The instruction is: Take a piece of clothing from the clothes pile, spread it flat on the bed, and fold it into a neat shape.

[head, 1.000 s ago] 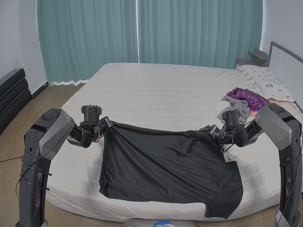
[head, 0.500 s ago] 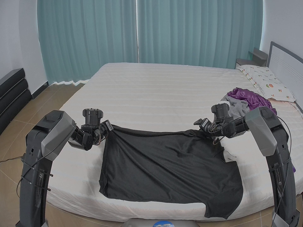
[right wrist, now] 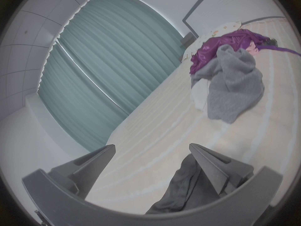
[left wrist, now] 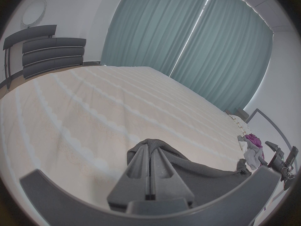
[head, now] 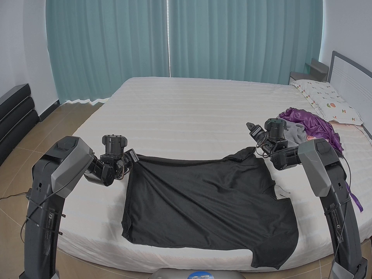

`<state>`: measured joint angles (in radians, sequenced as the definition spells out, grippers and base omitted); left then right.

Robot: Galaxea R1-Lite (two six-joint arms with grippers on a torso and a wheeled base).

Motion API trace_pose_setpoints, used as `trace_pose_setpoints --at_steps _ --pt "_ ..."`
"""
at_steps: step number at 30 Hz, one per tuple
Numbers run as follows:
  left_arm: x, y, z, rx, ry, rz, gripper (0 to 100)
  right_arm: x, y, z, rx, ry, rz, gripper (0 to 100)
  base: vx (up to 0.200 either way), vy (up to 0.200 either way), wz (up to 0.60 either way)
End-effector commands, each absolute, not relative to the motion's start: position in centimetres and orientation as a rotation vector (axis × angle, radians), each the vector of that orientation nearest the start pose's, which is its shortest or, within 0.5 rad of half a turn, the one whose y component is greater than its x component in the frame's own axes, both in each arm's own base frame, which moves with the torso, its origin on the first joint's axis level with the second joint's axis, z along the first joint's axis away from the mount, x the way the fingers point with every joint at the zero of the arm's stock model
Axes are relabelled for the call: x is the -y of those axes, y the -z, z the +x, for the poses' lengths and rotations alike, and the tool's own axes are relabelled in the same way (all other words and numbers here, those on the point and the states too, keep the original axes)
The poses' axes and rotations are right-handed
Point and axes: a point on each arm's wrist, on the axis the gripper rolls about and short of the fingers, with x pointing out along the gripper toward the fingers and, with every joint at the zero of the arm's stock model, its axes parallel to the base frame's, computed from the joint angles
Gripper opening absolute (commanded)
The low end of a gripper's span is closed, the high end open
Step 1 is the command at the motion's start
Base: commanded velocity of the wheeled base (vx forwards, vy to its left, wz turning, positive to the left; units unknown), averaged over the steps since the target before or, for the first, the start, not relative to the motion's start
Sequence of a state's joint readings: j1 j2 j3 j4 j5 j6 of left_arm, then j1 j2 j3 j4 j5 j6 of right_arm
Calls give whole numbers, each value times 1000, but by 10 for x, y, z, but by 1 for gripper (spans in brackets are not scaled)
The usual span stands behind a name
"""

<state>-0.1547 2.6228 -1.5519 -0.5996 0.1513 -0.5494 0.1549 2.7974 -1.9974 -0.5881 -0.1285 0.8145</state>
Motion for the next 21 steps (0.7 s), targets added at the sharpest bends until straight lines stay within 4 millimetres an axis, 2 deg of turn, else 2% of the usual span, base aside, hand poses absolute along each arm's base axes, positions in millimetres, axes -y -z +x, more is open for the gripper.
trace_pose_setpoints --at_steps 1,6,9,21 --pt "74 19 495 -461 -129 -467 0 -43 -1 552 -230 148 753 100 0 0 0" --pt "74 21 495 -466 -130 -466 0 -21 15 525 -438 113 764 100 0 0 0" --pt "74 22 495 -467 -130 -465 0 -11 21 516 -504 87 783 100 0 0 0" --pt "82 26 496 -475 -112 -467 0 -12 48 520 -564 78 786 100 0 0 0"
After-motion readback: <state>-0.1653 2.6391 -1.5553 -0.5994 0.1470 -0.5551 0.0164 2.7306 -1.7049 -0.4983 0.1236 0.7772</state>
